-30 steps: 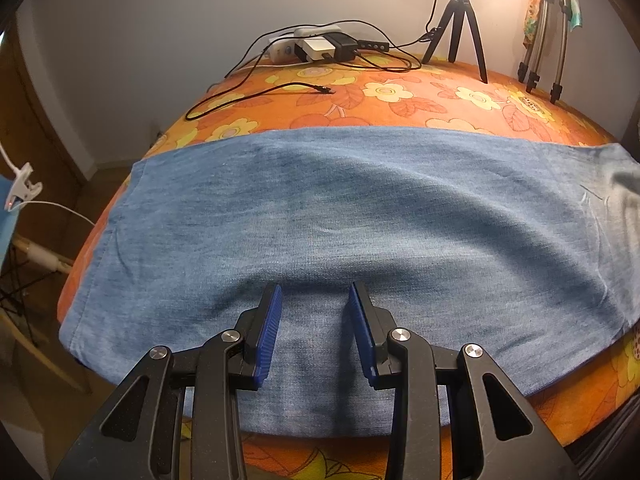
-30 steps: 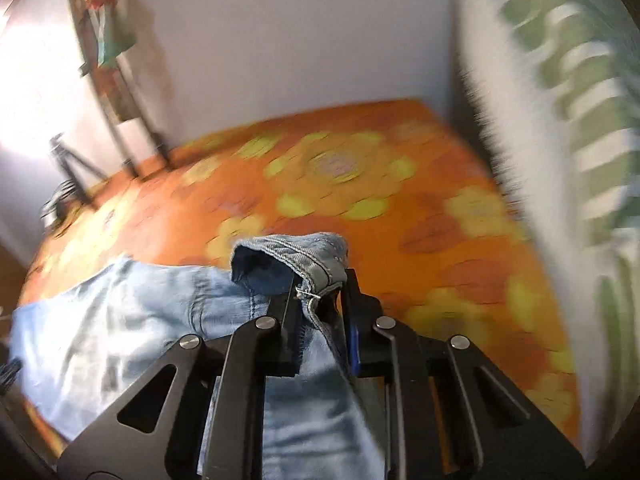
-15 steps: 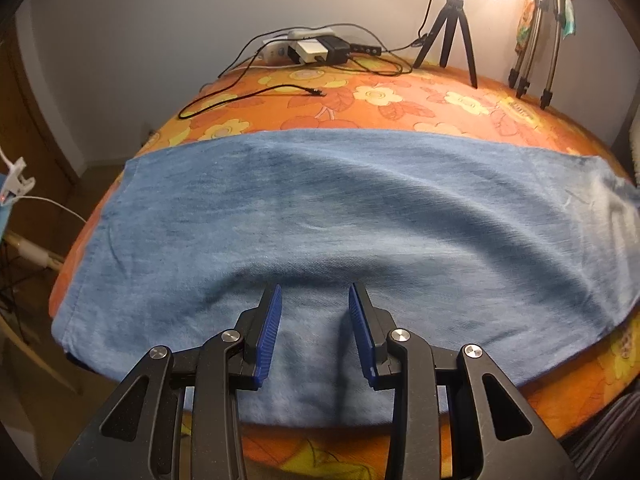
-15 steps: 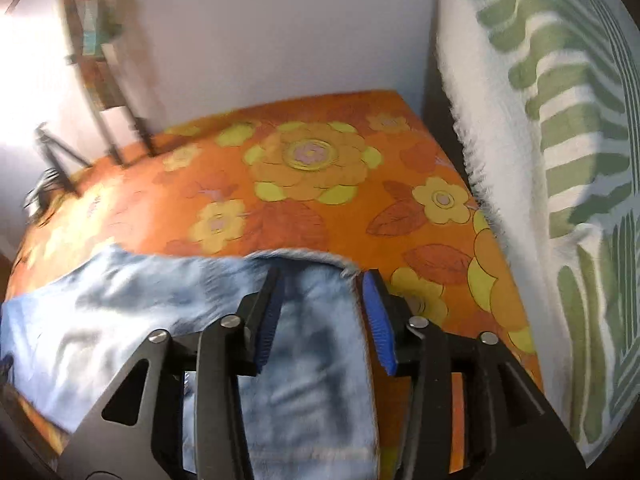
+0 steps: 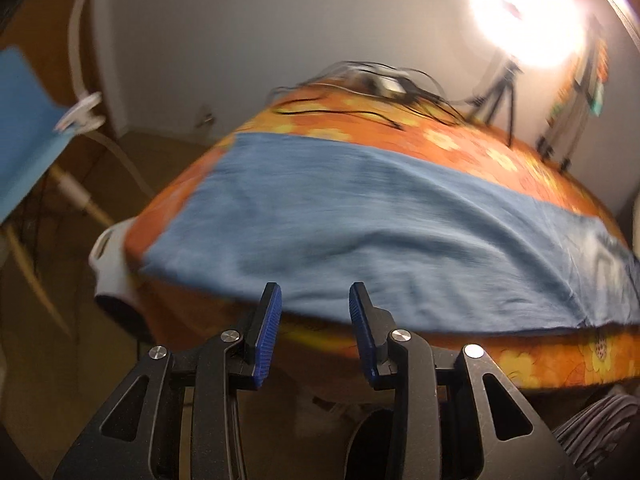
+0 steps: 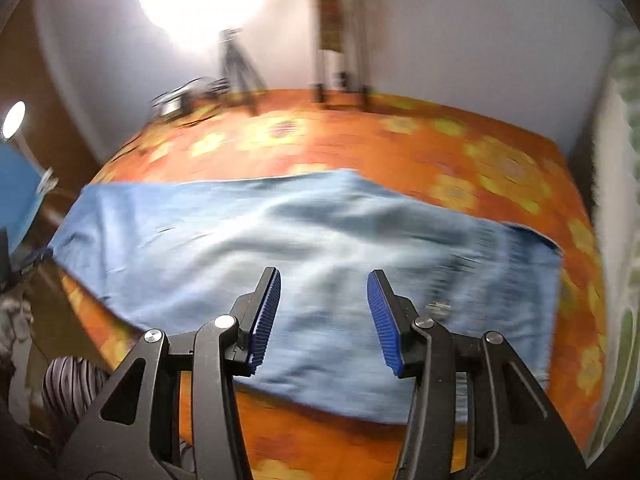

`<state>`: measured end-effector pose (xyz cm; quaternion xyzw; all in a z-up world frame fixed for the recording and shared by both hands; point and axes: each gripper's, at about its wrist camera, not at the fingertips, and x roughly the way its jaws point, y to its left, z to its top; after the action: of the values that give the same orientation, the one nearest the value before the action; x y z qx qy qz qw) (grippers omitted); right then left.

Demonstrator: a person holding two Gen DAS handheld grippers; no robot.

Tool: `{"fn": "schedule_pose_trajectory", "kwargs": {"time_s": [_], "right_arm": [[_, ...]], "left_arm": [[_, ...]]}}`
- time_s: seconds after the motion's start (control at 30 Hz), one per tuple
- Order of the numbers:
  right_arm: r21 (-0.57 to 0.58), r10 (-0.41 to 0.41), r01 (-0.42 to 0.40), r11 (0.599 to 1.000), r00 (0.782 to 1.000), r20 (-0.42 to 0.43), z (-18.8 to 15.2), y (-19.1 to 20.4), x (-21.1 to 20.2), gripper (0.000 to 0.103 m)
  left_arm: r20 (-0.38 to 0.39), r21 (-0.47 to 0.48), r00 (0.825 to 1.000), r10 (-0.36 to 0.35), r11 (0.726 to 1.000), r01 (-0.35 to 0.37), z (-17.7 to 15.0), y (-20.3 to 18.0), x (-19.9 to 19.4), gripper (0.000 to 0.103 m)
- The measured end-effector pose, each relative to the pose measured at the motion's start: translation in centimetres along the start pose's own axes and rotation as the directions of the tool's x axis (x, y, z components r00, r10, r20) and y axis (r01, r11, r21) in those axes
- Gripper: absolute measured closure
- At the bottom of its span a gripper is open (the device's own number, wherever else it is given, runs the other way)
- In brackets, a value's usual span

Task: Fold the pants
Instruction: 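Move both open grippers to the long side edge of the jeans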

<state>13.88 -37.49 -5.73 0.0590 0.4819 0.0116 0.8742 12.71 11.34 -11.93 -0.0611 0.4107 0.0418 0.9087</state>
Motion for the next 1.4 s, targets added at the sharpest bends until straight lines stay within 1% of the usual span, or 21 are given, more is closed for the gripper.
{"fn": "schedule_pose_trajectory", "kwargs": {"time_s": [0.07,0.17,0.3,0.4,0.53,0.57,0.63,0.67,0.73,0.83,0.87,0.97,1.03,1.17,1.23,1.33,1.4], "right_arm": [[-0.048,0.025,-0.025,0.999,1.000,-0.009,0.5,3.0,0.6,0.056],[-0.115,0.053,-0.055,0.992,0.998,-0.026,1.2,7.1,1.7,0.056],[-0.189,0.109,-0.117,0.975,0.993,-0.051,2.5,12.4,3.5,0.056],[-0.251,0.149,-0.162,0.954,0.986,-0.074,3.4,16.8,5.3,0.056],[-0.345,0.196,-0.225,0.911,0.974,-0.115,4.1,22.6,8.0,0.056],[-0.366,0.203,-0.235,0.901,0.971,-0.124,4.2,24.0,8.7,0.056],[-0.393,0.232,-0.273,0.878,0.961,-0.150,4.5,26.6,10.1,0.056],[-0.401,0.245,-0.291,0.869,0.956,-0.162,4.6,27.8,10.7,0.056],[-0.427,0.270,-0.323,0.845,0.946,-0.181,4.8,30.5,12.0,0.056],[-0.472,0.297,-0.356,0.807,0.934,-0.197,5.1,34.1,13.2,0.056],[-0.484,0.306,-0.367,0.794,0.930,-0.204,5.2,35.2,13.6,0.056],[-0.506,0.316,-0.390,0.770,0.921,-0.229,5.5,38.1,15.0,0.056],[-0.506,0.317,-0.399,0.765,0.916,-0.244,5.7,39.5,16.0,0.056],[-0.493,0.327,-0.424,0.760,0.904,-0.275,6.2,41.7,17.8,0.056],[-0.488,0.332,-0.434,0.758,0.900,-0.283,6.5,42.6,18.2,0.056],[-0.475,0.348,-0.451,0.756,0.891,-0.292,7.2,43.9,18.7,0.056],[-0.465,0.358,-0.459,0.757,0.887,-0.293,7.7,44.6,18.9,0.056]], "left_arm": [[0.003,-0.037,1.000,0.003,0.999,-0.003,-0.4,2.0,-0.5,0.059],[-0.002,-0.073,1.000,0.019,0.997,-0.019,-1.0,4.9,-0.8,0.059],[-0.012,-0.151,1.000,0.003,0.988,-0.005,-1.3,7.8,-0.1,0.059],[-0.013,-0.184,1.000,-0.011,0.983,0.008,-1.1,9.0,0.6,0.059],[-0.002,-0.214,0.999,-0.034,0.976,0.033,-0.7,9.8,1.3,0.058],[-0.002,-0.238,0.999,-0.051,0.970,0.049,-0.5,10.1,1.7,0.058],[-0.010,-0.278,0.997,-0.074,0.958,0.068,-0.3,10.8,2.4,0.054],[-0.014,-0.309,0.996,-0.085,0.948,0.077,-0.2,11.1,2.9,0.051],[-0.016,-0.348,0.995,-0.095,0.934,0.083,-0.1,11.7,3.4,0.051],[-0.020,-0.429,0.994,-0.105,0.899,0.086,-0.2,12.8,4.3,0.051],[-0.019,-0.468,0.993,-0.119,0.878,0.096,-0.2,13.4,4.6,0.051],[-0.018,-0.539,0.989,-0.150,0.834,0.117,-0.3,14.4,5.4,0.051],[-0.018,-0.564,0.986,-0.166,0.816,0.128,-0.3,14.7,6.1,0.051],[-0.013,-0.590,0.983,-0.185,0.795,0.142,-0.1,14.6,6.8,0.051],[-0.012,-0.591,0.986,-0.167,0.797,0.128,-0.1,14.6,7.0,0.051],[-0.007,-0.598,0.990,-0.138,0.794,0.106,-0.2,14.7,7.1,0.055],[0.004,-0.604,0.992,-0.128,0.790,0.104,-0.3,14.7,7.0,0.072]]}}
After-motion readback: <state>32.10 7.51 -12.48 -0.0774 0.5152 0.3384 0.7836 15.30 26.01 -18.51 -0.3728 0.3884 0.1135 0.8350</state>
